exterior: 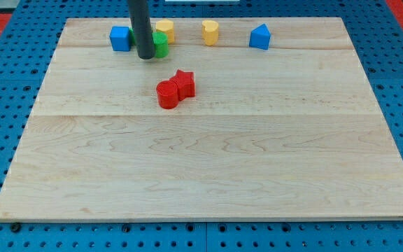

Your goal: Place the yellow hexagon diagonally to the top center of the board

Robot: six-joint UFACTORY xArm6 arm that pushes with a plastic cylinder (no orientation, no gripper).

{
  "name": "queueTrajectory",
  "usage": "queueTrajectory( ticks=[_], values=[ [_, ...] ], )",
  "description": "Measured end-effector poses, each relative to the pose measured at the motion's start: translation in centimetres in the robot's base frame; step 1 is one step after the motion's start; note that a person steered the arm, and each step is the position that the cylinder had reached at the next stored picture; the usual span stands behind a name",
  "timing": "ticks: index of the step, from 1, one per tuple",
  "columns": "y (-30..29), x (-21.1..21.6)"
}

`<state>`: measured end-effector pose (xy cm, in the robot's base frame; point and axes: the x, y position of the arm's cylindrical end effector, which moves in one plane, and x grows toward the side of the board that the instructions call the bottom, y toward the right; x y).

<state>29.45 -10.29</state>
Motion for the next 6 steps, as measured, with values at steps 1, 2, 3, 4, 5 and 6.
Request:
queueTrajectory(
  ticks=[1, 2, 3, 4, 5, 6],
  values=[
    [0.4, -1.6],
    [1.4, -3.0],
    [0.1, 0.4],
    [-6.2, -0.3],
    [-10.4, -3.2],
    [-10.0, -3.4]
  ],
)
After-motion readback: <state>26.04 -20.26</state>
